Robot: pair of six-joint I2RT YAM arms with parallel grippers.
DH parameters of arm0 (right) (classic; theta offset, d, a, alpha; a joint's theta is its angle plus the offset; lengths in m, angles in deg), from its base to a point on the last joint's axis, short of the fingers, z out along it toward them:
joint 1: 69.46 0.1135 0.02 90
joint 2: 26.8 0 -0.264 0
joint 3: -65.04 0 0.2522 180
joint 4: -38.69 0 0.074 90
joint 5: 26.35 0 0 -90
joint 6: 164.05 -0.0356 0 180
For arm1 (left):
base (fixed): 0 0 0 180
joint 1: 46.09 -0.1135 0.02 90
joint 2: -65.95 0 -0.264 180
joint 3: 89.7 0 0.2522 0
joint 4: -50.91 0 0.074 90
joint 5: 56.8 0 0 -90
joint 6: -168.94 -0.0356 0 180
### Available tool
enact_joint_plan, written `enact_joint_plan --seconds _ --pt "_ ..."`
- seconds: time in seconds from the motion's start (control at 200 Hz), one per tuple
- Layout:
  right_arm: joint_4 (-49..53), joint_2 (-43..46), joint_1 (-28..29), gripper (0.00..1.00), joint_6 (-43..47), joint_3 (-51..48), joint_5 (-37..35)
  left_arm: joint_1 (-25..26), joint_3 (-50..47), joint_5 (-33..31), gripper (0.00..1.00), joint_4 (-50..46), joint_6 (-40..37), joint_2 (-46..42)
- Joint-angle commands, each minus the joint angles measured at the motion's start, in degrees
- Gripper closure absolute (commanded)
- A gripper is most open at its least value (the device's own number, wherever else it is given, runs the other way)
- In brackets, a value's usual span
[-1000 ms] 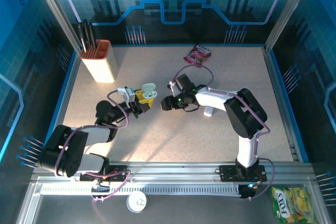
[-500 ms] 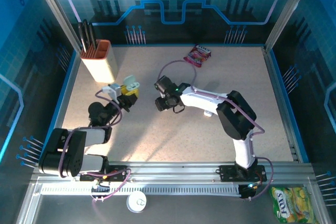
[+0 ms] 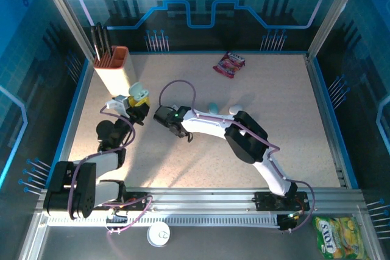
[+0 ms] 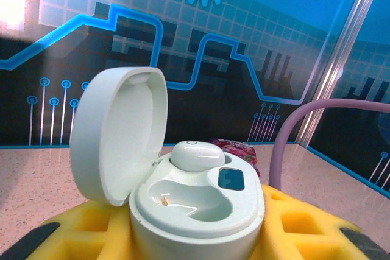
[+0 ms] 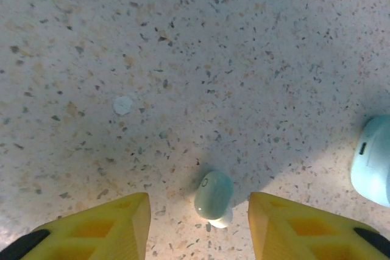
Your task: Insert the wireless bluetooth earbuds into the charging case
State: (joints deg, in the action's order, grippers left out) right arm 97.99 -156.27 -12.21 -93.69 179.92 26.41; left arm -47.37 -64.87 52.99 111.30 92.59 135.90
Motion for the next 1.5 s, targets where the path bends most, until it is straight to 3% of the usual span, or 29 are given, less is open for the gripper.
enact_joint_plan --seconds 0.0,0.475,1.04,1.301,1.496 --pt "5.8 -2.3 0.5 0.55 -0.6 3.9 -4.8 -0.6 -0.8 -0.1 0.63 0.5 0.5 -0.9" --pt "6.6 -6.5 -0.4 0.67 -1.3 5.3 -3.6 -0.7 -1.1 0.8 0.63 0.8 0.6 -0.5" --pt "7.0 -5.3 -1.4 0.78 -1.5 4.7 -1.8 -0.7 -0.6 2.8 0.63 2.1 1.2 1.2" --pt "-3.9 7.0 -3.2 0.78 -3.0 -6.6 8.7 1.1 0.5 4.4 0.64 1.6 -1.8 4.5" --pt "-12.7 19.0 -5.3 0.78 -5.7 -17.3 16.7 7.0 1.9 1.7 0.64 2.9 -7.1 8.4"
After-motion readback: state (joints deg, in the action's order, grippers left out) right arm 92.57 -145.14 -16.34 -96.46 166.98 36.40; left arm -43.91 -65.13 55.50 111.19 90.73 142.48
